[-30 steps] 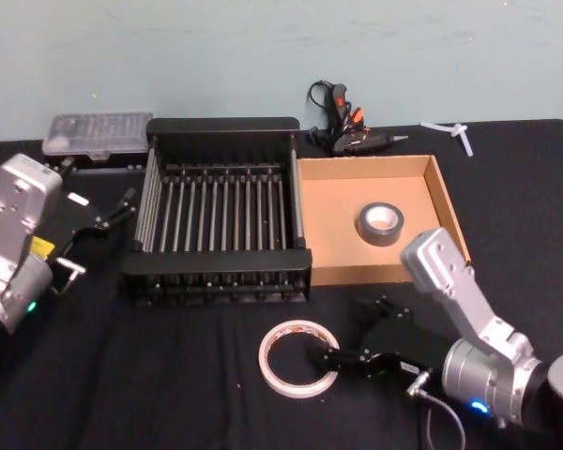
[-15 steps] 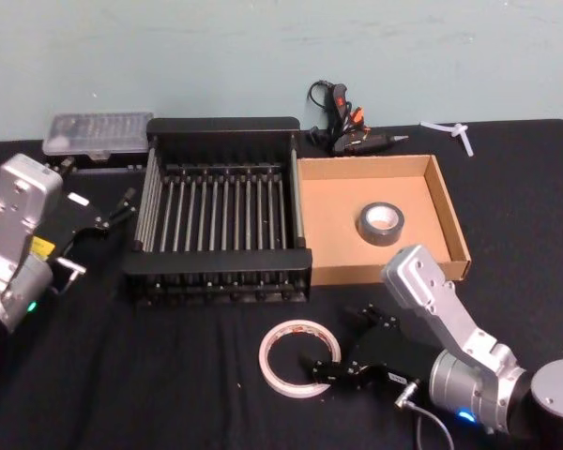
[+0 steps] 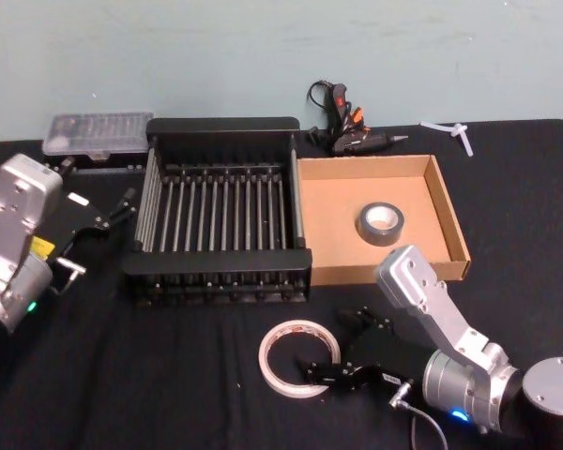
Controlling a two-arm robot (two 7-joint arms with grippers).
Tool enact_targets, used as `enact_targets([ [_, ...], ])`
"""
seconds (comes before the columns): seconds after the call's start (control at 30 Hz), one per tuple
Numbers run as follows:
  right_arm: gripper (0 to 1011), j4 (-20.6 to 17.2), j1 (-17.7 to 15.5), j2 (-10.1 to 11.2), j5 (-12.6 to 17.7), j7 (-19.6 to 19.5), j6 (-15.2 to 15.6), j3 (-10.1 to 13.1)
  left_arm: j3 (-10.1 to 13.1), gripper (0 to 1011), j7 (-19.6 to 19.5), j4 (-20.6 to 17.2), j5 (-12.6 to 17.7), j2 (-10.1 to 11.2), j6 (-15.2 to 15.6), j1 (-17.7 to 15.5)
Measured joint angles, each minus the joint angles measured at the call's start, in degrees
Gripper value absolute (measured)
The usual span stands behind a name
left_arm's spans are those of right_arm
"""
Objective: Pick up the white tape and place it into the black box , Pick up the silver tape and place it into the brown box.
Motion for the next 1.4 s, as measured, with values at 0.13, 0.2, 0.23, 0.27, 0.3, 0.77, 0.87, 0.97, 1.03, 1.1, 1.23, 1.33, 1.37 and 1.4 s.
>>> enact_targets([
  [0.13,1000,0.23,0.14,-0.12,-0.17,0.08,0.03,-0.07,0.0,1001,0.0,0.0,0.0,0.0,0.0,0.0],
  [0.2,1000,0.37,0.17,-0.15,-0.28,0.09,0.04,-0.08,0.0,1001,0.0,0.0,0.0,0.0,0.0,0.0],
  [0.23,1002,0.42,0.2,-0.17,-0.3,0.09,0.04,-0.08,0.0,1001,0.0,0.0,0.0,0.0,0.0,0.0],
  [0.27,1000,0.46,0.22,-0.18,-0.32,0.1,0.04,-0.08,0.0,1001,0.0,0.0,0.0,0.0,0.0,0.0],
  [0.3,1000,0.56,0.25,-0.21,-0.35,0.13,0.05,-0.07,0.0,1001,0.0,0.0,0.0,0.0,0.0,0.0],
  [0.77,1000,0.69,0.31,-0.41,-1.06,-0.1,0.27,-0.11,0.0,1002,0.0,0.0,0.0,0.0,0.0,0.0],
  [0.87,1000,0.69,0.3,-0.4,-1.03,-0.11,0.27,-0.11,0.0,1001,0.0,0.0,0.0,0.0,0.0,0.0],
  [0.97,1000,0.68,0.3,-0.39,-1.0,-0.1,0.27,-0.11,0.0,1001,0.0,0.0,0.0,0.0,0.0,0.0],
  [1.03,996,0.67,0.29,-0.37,-0.97,-0.11,0.27,-0.1,0.0,1001,0.0,0.0,0.0,0.0,0.0,0.0],
  [1.1,977,0.66,0.28,-0.37,-0.95,-0.11,0.27,-0.1,0.0,1001,0.0,0.0,0.0,0.0,0.0,0.0],
  [1.23,864,0.64,0.26,-0.36,-0.9,-0.1,0.26,-0.07,0.0,1001,0.0,0.0,0.0,0.0,0.0,0.0],
  [1.33,796,0.62,0.26,-0.36,-0.87,-0.1,0.25,-0.05,0.0,1001,0.0,0.0,0.0,0.0,0.0,0.0],
  [1.37,758,0.62,0.26,-0.36,-0.85,-0.1,0.25,-0.05,0.0,1001,0.0,0.0,0.0,0.0,0.0,0.0],
  [1.4,721,0.61,0.25,-0.36,-0.84,-0.1,0.24,-0.04,0.01,1001,0.0,0.0,0.0,0.0,0.0,0.0],
])
